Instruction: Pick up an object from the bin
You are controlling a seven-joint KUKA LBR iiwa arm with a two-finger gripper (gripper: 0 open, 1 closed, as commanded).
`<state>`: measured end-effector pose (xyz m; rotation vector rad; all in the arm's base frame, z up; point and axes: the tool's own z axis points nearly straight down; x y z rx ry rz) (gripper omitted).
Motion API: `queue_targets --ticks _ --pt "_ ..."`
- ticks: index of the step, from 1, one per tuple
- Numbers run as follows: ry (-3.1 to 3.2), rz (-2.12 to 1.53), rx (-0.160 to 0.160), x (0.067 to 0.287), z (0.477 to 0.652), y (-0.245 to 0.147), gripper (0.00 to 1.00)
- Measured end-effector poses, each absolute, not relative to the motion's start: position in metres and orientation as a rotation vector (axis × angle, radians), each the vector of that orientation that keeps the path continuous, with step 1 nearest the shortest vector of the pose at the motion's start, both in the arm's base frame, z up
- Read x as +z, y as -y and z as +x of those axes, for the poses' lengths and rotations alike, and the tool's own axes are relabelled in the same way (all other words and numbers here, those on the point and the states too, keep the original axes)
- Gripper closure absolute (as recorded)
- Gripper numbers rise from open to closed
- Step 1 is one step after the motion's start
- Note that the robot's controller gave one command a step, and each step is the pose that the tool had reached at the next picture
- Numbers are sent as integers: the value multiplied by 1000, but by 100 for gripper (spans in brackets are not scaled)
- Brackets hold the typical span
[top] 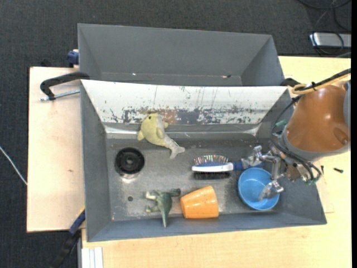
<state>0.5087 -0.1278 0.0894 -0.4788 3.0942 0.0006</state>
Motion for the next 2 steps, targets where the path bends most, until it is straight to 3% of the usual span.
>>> queue_targets --ticks 1,2 --pt "-2940 -1055 -48 81 501 120 0" --pt "-3023 -786 -15 82 511 119 0"
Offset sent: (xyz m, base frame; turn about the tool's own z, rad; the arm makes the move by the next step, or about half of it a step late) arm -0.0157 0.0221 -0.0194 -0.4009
